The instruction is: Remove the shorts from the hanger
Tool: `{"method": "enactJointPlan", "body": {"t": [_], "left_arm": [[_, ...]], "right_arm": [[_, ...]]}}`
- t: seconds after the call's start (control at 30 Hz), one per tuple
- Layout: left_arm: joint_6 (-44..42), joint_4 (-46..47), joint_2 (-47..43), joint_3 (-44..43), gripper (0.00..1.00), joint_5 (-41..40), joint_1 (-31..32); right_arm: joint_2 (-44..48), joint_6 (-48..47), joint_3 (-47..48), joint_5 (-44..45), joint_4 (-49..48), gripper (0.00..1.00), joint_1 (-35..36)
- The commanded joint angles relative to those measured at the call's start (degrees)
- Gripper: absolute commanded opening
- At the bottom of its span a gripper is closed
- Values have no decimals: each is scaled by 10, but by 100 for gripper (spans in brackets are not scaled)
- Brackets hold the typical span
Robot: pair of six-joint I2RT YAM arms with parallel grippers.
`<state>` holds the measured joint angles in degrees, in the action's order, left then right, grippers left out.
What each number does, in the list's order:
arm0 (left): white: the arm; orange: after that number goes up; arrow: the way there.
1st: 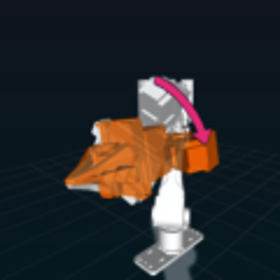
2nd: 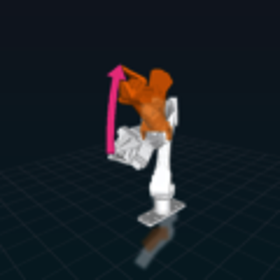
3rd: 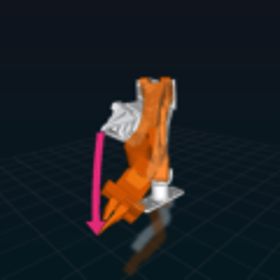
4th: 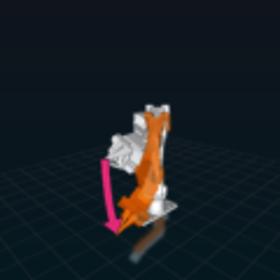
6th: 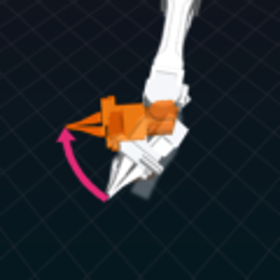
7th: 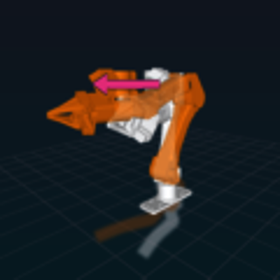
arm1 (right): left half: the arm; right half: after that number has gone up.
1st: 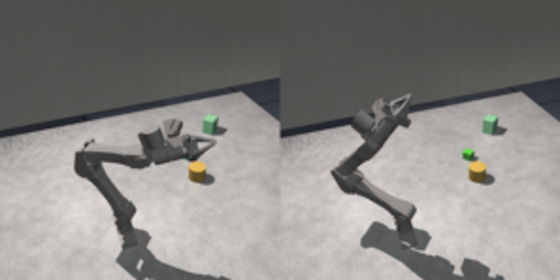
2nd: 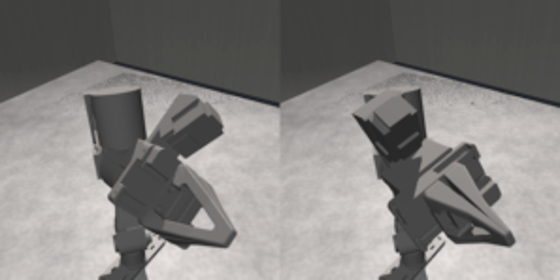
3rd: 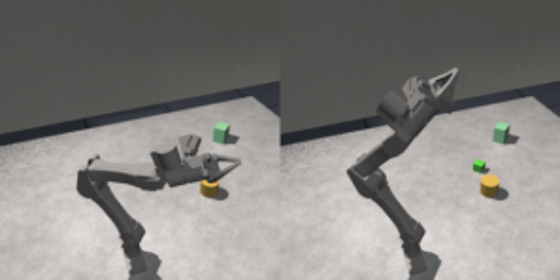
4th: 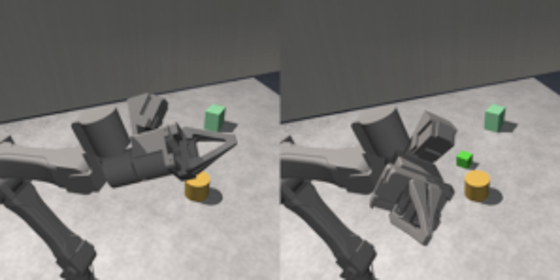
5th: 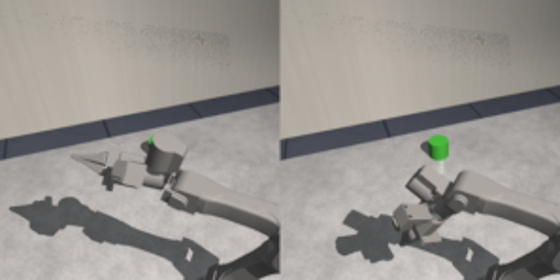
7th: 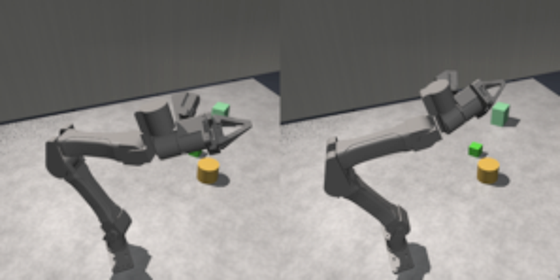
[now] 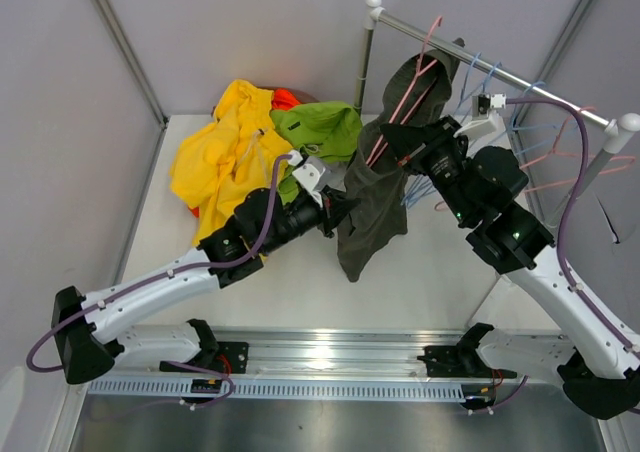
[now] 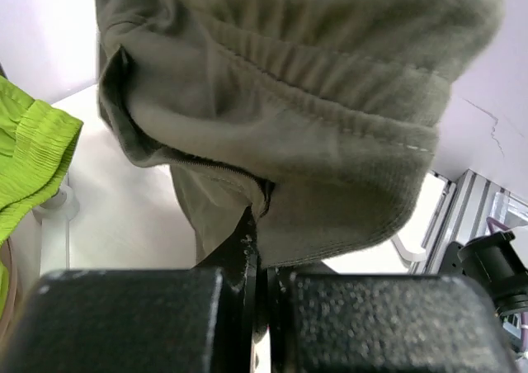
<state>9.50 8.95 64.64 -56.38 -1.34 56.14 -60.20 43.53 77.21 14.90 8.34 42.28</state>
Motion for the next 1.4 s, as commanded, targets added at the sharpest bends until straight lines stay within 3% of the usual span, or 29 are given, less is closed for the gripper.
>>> {"method": "enactJointPlan", "body": {"t": [0.0, 0.13, 0.3, 0.47, 0.7, 0.8, 0.93, 1.1, 1.37], "left_arm": [[9, 36, -40, -2, 0, -16, 6], [21, 8, -101, 47, 0, -43, 35], [40, -18, -192, 124, 0, -109, 125], [63, -50, -224, 184, 0, -177, 199], [62, -34, -224, 200, 0, -220, 204], [35, -22, -187, 168, 0, -283, 202], [22, -25, -115, 103, 0, -290, 126], [22, -33, -13, 25, 0, -196, -10], [8, -49, 116, -88, 0, -116, -110]], "right_arm": [[30, -11, -1, 21, -49, 0, 3], [28, -26, -1, 45, -50, 0, 3], [18, -61, 18, 74, -57, 0, -3], [3, -64, 44, 66, -58, 0, -33], [9, -31, 35, 45, -44, 0, -37], [25, 9, 13, 21, -33, 0, -34], [51, 60, -22, 0, -28, 0, -16], [58, 100, -22, -33, -9, 0, 15], [63, 202, -19, -131, -10, 0, 28]]}}
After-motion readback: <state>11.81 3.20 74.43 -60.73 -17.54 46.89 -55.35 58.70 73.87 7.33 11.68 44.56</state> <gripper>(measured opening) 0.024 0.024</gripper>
